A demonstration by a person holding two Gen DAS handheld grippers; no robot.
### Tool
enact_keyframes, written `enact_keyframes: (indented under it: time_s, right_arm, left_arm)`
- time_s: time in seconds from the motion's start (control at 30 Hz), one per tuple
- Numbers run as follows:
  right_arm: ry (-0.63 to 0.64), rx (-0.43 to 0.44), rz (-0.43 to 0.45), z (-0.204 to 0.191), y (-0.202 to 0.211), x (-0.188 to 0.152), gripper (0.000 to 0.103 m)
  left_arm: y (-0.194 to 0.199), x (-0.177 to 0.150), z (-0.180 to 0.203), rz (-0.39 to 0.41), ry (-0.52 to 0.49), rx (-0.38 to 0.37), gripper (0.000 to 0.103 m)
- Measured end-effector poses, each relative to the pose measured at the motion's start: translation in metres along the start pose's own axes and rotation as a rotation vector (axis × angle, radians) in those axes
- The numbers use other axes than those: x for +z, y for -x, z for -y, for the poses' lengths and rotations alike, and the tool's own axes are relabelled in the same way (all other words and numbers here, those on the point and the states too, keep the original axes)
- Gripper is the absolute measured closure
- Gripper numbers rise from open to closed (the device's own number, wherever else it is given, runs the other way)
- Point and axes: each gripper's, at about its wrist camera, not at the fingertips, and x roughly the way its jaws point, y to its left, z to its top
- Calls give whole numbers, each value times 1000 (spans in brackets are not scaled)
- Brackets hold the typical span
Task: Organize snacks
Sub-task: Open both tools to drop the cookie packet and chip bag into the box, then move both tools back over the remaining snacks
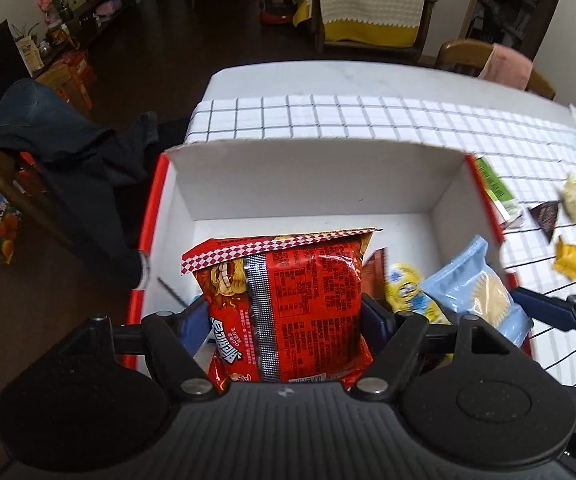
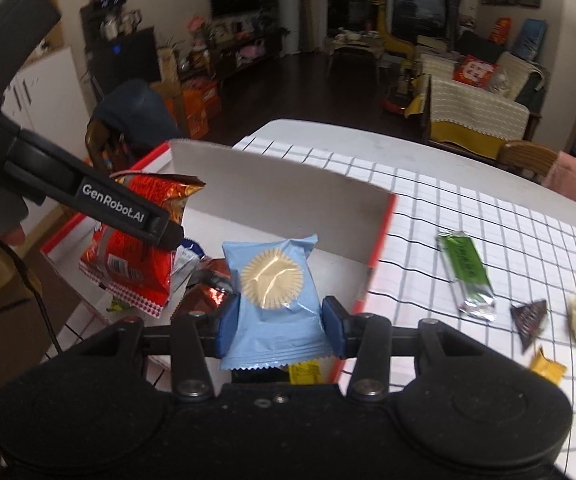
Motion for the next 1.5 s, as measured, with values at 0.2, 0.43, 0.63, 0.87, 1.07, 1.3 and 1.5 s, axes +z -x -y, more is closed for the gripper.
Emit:
enact_keyframes:
  time_s: [0.2,0.43,0.63,0.87,1.07,1.3,1.5]
  right_arm:
    - [71,-23,-42,-17,-28,6,60]
    - [106,-32,-100,-25,-51,3,59]
    - [106,-27,-119,-26,-54,-1,59]
    - [92,-23,-125,-23,-52,-2,57]
    - [70,-6,-109,-21,-46,-1,52]
    - [25,28,-73,-13,-25,-1,49]
    - [-38,48,-21,2,3,0,41]
  left_arm:
    - [-16,-2,-3,-30,-49,31,28]
    - [-32,-5,1,-57,-85,50,28]
    - [-46,-8,7,-86,-115,65,28]
    - [-56,-12,9,-113,-112,65,27]
    - [-51,-16,7,-104,-89,58,28]
    - [-26,-16,12,-39,-83,40,28]
    - [1,-18,29,23,-90,2,27]
